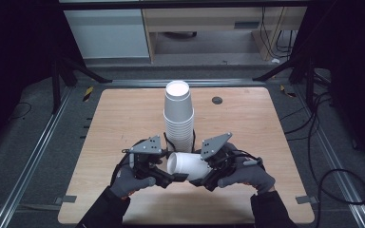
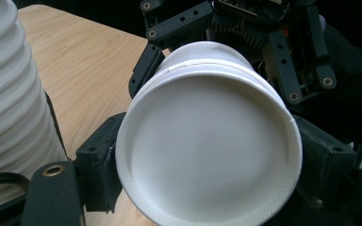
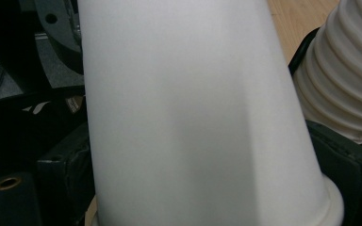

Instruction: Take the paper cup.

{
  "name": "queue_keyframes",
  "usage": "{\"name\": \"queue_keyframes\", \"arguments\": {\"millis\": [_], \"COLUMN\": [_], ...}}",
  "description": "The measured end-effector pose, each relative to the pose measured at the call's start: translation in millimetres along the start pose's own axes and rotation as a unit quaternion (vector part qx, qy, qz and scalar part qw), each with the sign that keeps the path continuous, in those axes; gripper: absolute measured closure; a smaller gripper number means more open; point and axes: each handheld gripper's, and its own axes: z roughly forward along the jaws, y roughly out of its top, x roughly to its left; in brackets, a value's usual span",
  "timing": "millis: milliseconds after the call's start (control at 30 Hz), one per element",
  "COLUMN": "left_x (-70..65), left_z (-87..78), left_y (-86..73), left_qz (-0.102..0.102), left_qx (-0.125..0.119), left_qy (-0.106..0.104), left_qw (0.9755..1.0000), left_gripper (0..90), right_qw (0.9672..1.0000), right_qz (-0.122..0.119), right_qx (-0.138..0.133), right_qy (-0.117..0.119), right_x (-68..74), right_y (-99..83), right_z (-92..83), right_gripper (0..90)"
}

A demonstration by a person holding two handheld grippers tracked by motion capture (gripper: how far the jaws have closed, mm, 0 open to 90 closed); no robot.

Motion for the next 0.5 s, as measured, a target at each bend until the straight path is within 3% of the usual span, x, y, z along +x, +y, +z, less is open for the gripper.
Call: {"name": "queue_keyframes", "arguments": {"millis": [200, 500], "left_x": [-3.2, -3.1], "left_z": [0.9, -2.3], "left_y": [1.4, 2.4], "left_qz": [0.013, 0.018], "left_qx": [0.013, 0.013], "left_qy": [0.015, 0.014], "left_qw": [0.9997, 0.9997], "left_gripper": [23.5, 23.7], "right_qw": [1.0, 0.9997], "right_qz": [0.001, 0.006], "right_qx": [-0.003, -0.022], "right_qy": [-0.006, -0.009], "right_x": [0.5, 1.0], "right_y": [-1.9, -2.6], "right_z": [3.6, -0.4], "right_gripper": [6.8, 5.5]}}
